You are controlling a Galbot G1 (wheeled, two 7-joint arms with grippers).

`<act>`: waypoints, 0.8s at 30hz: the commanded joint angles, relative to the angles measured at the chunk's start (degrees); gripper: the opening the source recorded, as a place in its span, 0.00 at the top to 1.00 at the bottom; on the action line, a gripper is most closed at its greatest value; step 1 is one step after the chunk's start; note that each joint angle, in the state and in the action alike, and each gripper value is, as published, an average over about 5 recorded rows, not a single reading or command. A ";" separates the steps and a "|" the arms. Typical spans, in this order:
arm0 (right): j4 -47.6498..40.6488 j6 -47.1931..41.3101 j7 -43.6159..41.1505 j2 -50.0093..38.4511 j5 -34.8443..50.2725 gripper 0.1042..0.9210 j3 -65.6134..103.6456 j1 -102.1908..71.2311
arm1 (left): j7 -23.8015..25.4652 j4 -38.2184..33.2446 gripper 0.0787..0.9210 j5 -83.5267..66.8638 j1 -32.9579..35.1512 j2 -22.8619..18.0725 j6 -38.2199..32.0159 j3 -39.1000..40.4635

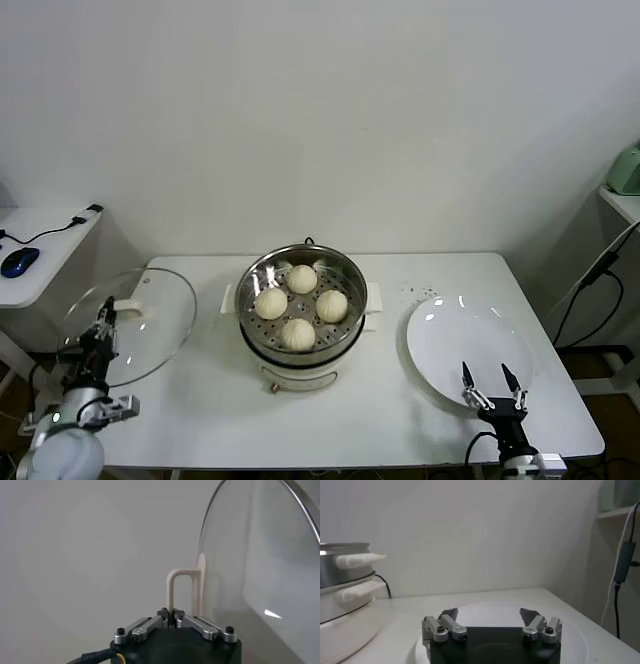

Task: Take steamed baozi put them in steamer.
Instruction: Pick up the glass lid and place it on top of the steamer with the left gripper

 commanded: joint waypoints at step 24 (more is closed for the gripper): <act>1.25 0.98 1.60 1.27 -3.57 0.12 -1.22 -0.66 | 24.71 -19.01 0.93 13.37 -19.25 -5.23 27.46 39.25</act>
